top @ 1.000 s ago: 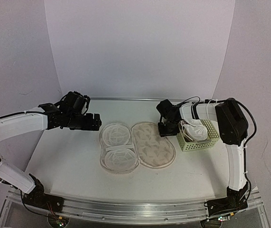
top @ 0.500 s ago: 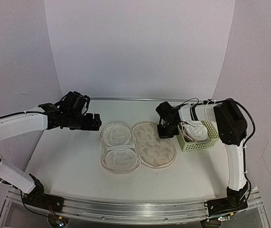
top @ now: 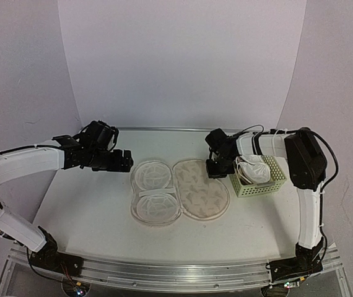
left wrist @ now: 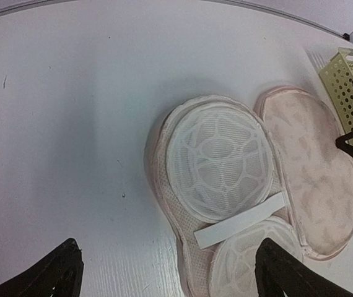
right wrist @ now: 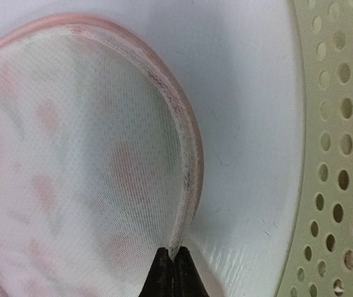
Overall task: Unzip the laundry bag and remove the bra
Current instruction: Close the laundry bag at the center of the board.
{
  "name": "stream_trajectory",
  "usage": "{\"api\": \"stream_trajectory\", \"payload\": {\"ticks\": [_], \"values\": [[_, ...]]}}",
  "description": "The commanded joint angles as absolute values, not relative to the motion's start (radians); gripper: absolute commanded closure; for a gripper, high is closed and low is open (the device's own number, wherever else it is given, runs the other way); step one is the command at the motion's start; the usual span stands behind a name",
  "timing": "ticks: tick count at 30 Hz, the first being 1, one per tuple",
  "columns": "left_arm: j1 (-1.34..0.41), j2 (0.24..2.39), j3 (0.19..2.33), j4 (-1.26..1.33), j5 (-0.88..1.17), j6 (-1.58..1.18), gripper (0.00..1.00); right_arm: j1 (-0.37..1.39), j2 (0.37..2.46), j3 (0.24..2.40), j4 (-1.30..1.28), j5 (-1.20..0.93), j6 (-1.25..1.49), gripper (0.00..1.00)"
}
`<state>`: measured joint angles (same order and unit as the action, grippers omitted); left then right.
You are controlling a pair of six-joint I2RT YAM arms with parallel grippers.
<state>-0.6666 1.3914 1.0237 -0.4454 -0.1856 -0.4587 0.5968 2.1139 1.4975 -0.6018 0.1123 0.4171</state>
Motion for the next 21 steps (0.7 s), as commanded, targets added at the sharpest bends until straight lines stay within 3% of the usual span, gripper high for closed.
{"api": "stream_trajectory", "payload": {"ticks": [1,13,21], "values": [[-0.661,1.41,1.002,-0.425,-0.171,-0.481,0.03,0.617,1.979,1.546,-0.619,0.081,0.419,1.0],[-0.661,1.509,0.977,-0.386,-0.098,-0.482,0.04,0.688,1.877,1.691,-0.67,0.009,0.432,1.0],[-0.662,1.52,0.964,-0.388,-0.099,-0.488,0.05,0.76,1.929,1.815,-0.67,-0.1,0.468,1.0]]}}
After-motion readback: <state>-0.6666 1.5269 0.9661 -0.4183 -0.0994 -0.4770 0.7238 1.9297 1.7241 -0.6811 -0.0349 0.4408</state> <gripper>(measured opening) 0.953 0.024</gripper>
